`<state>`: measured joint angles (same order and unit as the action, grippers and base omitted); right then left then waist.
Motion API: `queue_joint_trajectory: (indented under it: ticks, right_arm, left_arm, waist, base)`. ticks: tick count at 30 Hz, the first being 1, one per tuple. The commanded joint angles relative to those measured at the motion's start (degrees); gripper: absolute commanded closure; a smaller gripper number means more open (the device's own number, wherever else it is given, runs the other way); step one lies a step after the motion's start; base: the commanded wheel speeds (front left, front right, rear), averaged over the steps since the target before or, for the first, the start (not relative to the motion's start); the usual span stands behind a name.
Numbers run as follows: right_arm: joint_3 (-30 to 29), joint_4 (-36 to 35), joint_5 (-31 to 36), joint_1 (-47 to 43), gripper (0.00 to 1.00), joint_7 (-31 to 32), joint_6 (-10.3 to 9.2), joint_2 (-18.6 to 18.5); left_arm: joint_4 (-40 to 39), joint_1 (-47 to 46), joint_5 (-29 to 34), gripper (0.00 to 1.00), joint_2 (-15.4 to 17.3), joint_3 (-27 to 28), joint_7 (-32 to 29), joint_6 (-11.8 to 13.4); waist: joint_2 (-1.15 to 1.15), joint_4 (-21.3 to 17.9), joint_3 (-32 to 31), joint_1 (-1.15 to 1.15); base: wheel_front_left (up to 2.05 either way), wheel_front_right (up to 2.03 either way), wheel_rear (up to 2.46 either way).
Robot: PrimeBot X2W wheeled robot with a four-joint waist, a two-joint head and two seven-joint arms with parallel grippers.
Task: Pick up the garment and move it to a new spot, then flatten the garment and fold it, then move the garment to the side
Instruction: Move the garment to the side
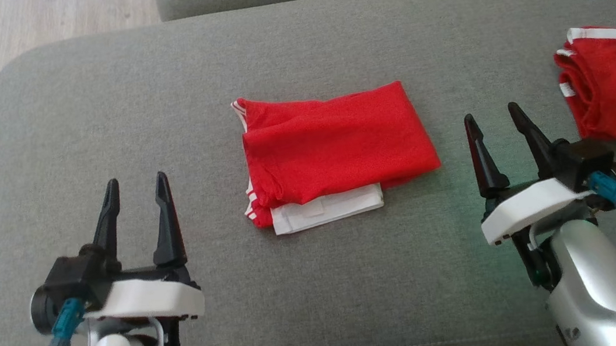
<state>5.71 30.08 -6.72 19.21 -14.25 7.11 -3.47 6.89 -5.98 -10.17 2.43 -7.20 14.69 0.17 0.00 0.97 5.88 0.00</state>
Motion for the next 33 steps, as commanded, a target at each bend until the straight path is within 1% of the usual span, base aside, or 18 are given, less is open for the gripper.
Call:
queue_joint_trajectory:
  ticks: [1,4,7,11,15,24,30,31,32,33]
  right_arm:
    - [1.90,-2.10,-1.23,1.95,0.00,0.27,0.37,0.58]
    - [2.66,-1.61,-2.50,2.63,0.00,1.29,0.37,0.58]
    - [3.40,0.20,-5.82,3.86,0.00,3.75,0.37,0.58]
    - [3.91,4.58,-10.46,5.98,0.00,7.09,0.37,0.58]
    - [3.48,10.31,-11.54,8.55,0.00,9.16,0.37,0.58]
    - [0.12,22.13,-11.27,15.44,0.00,7.38,0.37,0.59]
    - [1.91,27.73,-11.88,18.75,0.00,6.28,0.37,0.59]
    - [2.71,28.33,-12.27,19.12,0.16,6.18,0.37,0.59]
    - [3.63,28.76,-12.43,19.47,0.75,5.86,0.37,0.59]
    - [4.56,29.06,-12.30,19.76,1.00,5.32,0.37,0.59]
  left_arm:
    - [-1.58,-2.73,0.40,0.00,0.45,1.17,0.30,-0.16]
    - [-1.36,-3.11,0.39,0.00,0.45,0.91,0.30,-0.16]
    - [-1.19,-3.69,0.19,0.00,0.45,0.37,0.30,-0.11]
    - [-0.89,-4.53,-0.12,0.00,0.45,-0.52,0.30,-0.10]
    - [-0.54,-5.14,-0.42,0.00,0.45,-1.15,0.30,0.02]
    - [-0.31,-6.05,-0.62,0.00,0.45,-1.56,0.30,0.04]
    - [-0.30,-6.41,-0.65,0.00,0.45,-1.53,0.30,0.22]
    - [-0.22,-6.52,-0.62,0.00,0.45,-1.47,0.30,0.24]
    - [-0.15,-6.65,-0.62,0.00,0.45,-1.38,0.30,0.26]
    - [-0.15,-6.73,-0.63,0.00,0.45,-1.25,0.30,0.26]
  waist:
    - [0.00,0.62,0.60,0.00]
    - [0.00,1.33,1.06,0.00]
    - [0.00,2.66,2.00,0.00]
    - [0.00,4.80,3.38,0.00]
    - [0.00,6.82,4.67,0.00]
    - [0.00,9.40,7.18,0.00]
    - [0.00,9.27,7.70,0.00]
    - [0.00,9.07,7.68,0.00]
    - [0.00,8.81,7.61,0.00]
    - [0.00,8.45,7.47,0.00]
  base:
    - [0.00,0.00,0.00]
    - [0.00,0.00,0.00]
    - [0.00,0.00,0.00]
    - [0.00,0.00,0.00]
    - [0.00,0.00,0.00]
    - [0.00,0.00,0.00]
    - [0.00,0.00,0.00]
    - [0.00,0.00,0.00]
    - [0.00,0.00,0.00]
    - [0.00,0.00,0.00]
